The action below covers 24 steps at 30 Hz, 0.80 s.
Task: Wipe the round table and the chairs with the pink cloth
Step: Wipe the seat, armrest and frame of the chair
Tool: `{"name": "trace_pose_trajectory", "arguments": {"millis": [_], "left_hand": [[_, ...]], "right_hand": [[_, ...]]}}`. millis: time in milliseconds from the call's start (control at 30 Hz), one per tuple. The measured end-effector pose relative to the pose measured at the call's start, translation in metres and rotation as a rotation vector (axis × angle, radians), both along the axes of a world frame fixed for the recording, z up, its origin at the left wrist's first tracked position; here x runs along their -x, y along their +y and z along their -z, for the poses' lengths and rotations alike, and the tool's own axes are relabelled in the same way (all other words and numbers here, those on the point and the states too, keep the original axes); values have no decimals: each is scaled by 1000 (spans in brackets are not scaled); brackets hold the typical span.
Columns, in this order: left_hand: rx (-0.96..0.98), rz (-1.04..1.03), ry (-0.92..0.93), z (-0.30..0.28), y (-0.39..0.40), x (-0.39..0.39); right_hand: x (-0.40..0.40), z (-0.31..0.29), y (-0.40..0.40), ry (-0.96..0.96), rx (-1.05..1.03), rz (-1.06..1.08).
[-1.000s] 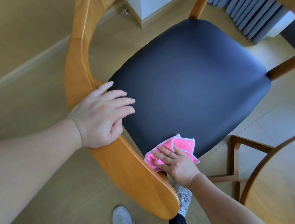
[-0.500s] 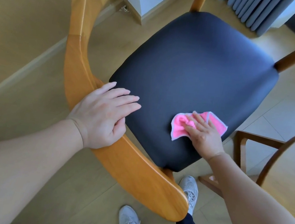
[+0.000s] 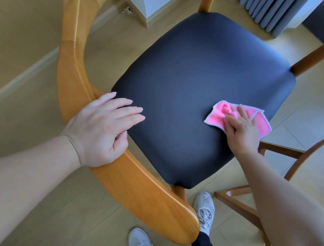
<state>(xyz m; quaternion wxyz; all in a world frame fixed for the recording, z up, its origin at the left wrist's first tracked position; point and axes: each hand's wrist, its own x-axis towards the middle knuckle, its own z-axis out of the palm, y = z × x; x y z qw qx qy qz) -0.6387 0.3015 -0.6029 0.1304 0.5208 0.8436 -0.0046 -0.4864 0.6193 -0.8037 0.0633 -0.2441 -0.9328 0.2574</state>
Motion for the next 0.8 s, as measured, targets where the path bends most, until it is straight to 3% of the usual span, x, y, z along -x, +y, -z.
{"name": "trace_pose_trajectory", "arguments": {"millis": [333, 533, 800], "left_hand": [[44, -23, 8, -4, 1, -1], [65, -44, -2, -2, 0, 0], [233, -99, -50, -12, 9, 1]], "right_hand": [[-71, -5, -123, 71, -31, -625], [-62, -11, -104, 92, -178, -811], [-32, -23, -73, 15, -173, -846]]}}
